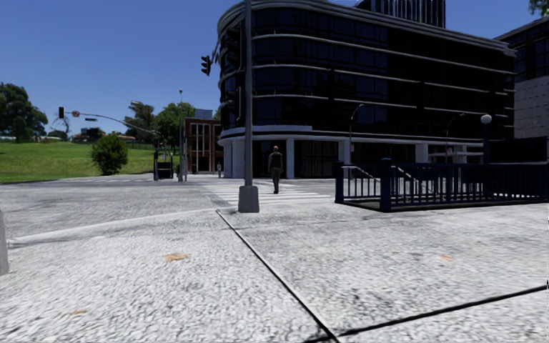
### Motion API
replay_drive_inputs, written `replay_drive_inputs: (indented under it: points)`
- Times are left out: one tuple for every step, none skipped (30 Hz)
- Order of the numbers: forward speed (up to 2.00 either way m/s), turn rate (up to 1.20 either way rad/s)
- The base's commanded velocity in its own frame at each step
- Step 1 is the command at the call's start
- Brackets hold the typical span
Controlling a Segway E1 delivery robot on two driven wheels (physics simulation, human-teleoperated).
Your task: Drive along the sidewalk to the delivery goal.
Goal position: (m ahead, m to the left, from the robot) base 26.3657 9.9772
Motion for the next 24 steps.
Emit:
replay_drive_inputs:
  points:
    - [2.0, -0.38]
    - [2.0, -0.38]
    - [2.0, -0.38]
    - [2.0, -0.38]
    - [2.0, -0.38]
    - [2.0, -0.38]
    - [2.0, -0.38]
    - [2.0, -0.38]
    - [2.0, -0.38]
    - [2.0, -0.38]
    - [2.0, -0.38]
    - [2.0, -0.38]
    - [2.0, -0.38]
    - [2.0, -0.38]
    - [2.0, -0.38]
    - [2.0, -0.38]
    - [2.0, -0.38]
    - [2.0, -0.34]
    - [2.0, -0.34]
    - [2.0, -0.06]
    - [2.0, 0.0]
    - [2.0, 0.0]
    - [2.0, 0.0]
    - [2.0, 0.0]
